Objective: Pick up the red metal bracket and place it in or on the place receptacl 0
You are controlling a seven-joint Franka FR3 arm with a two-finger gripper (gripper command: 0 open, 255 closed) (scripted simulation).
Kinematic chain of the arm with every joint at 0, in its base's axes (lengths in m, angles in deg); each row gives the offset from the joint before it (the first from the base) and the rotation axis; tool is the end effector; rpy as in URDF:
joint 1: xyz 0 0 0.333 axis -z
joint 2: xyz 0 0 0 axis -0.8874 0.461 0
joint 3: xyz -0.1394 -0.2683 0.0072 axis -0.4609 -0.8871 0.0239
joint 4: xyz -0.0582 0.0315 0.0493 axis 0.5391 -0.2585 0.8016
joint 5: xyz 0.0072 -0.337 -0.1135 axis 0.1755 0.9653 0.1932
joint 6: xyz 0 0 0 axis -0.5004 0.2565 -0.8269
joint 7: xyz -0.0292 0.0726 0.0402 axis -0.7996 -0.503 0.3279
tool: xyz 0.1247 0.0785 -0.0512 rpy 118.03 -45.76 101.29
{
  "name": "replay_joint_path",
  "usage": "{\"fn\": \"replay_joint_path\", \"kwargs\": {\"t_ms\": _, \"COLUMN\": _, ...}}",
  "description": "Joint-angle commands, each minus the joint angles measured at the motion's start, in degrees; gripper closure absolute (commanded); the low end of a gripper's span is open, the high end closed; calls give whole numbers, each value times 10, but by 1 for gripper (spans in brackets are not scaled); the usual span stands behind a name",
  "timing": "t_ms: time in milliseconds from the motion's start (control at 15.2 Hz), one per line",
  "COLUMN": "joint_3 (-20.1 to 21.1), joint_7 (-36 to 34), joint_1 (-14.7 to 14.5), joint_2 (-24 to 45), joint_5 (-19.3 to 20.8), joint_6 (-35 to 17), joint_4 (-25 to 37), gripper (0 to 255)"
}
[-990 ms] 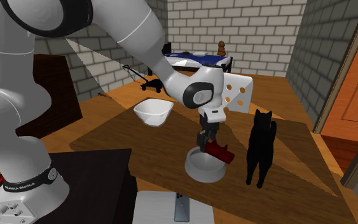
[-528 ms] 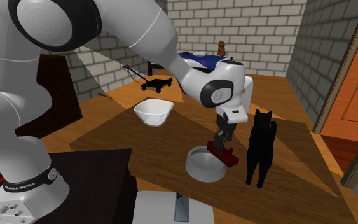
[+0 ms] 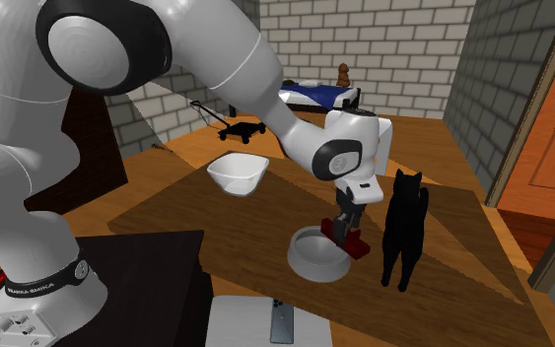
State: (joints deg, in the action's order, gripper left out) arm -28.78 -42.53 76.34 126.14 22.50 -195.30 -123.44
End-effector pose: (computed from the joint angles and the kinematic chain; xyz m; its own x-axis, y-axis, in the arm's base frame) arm 0.6257 0.0933 0.1868 0.7375 -0.6750 0.0210 -0.6723 -0.7367 -0.0730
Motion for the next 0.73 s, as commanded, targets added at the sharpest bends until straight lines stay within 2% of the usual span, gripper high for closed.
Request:
{"fn": "replay_joint_path", "kwargs": {"t_ms": 0, "joint_3": -1, "joint_7": 0, "joint_1": 0, "joint_2": 1, "joint_5": 1, "joint_6": -2, "joint_4": 0, "gripper": 0}}
{"fn": "replay_joint_path", "kwargs": {"t_ms": 264, "joint_3": -1, "joint_7": 0, "joint_1": 0, "joint_2": 1, "joint_5": 1, "joint_6": -2, "joint_4": 0, "gripper": 0}}
{"fn": "replay_joint_path", "kwargs": {"t_ms": 330, "joint_3": -1, "joint_7": 0, "joint_1": 0, "joint_2": 1, "joint_5": 1, "joint_6": -2, "joint_4": 0, "gripper": 255}}
{"fn": "replay_joint_path", "kwargs": {"t_ms": 660, "joint_3": 0, "joint_7": 0, "joint_1": 0, "joint_2": 0, "joint_5": 1, "joint_6": -2, "joint_4": -1, "gripper": 255}}
